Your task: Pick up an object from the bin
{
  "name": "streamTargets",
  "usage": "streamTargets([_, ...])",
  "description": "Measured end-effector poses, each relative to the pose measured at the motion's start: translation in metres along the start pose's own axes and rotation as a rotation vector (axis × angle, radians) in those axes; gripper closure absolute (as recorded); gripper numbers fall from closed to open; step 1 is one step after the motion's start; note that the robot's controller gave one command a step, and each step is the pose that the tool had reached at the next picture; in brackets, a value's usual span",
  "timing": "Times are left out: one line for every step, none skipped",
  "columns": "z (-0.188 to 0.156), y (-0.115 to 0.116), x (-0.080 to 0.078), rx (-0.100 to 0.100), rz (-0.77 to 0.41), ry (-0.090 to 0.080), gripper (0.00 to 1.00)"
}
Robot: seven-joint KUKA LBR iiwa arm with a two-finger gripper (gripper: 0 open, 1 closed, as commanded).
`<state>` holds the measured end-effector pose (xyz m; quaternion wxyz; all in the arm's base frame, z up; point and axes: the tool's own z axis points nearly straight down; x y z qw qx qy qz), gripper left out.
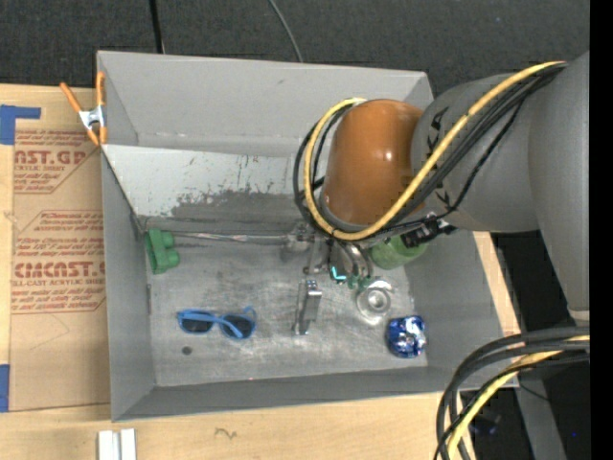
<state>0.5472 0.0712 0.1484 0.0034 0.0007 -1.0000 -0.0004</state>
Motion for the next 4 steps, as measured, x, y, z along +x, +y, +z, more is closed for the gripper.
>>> streamTargets([0.065,0.045,0.032,0.000,-0.157,-0.001,0.00])
streamTargets([0.078,0.096,0.019,-0.001,-0.036,-0.011,0.00])
streamTargets([0.076,0.095,0.018,-0.003,-0.035,-0.016,1.00])
streamTargets([-0.083,0.061,0.004,0.001,-0.272,-0.017,1.00])
